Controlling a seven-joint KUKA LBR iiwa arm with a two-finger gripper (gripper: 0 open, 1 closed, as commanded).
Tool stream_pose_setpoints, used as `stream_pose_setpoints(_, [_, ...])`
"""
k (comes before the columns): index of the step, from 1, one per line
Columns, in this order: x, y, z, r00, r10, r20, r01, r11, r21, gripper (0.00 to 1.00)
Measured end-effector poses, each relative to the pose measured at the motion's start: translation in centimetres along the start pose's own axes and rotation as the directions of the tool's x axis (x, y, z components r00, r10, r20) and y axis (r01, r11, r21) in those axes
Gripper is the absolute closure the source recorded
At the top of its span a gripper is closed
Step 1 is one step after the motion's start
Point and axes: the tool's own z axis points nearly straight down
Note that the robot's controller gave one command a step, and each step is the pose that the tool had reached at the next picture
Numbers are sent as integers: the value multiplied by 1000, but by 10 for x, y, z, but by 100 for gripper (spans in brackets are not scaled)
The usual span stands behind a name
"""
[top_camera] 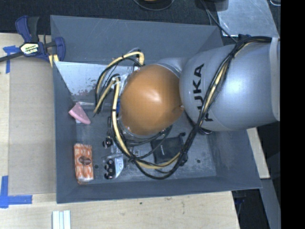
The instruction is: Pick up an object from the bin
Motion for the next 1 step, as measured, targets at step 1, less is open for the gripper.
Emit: stream_pose_setpoints(1, [0, 0, -17, 1000, 0, 1, 0, 1000, 1, 100])
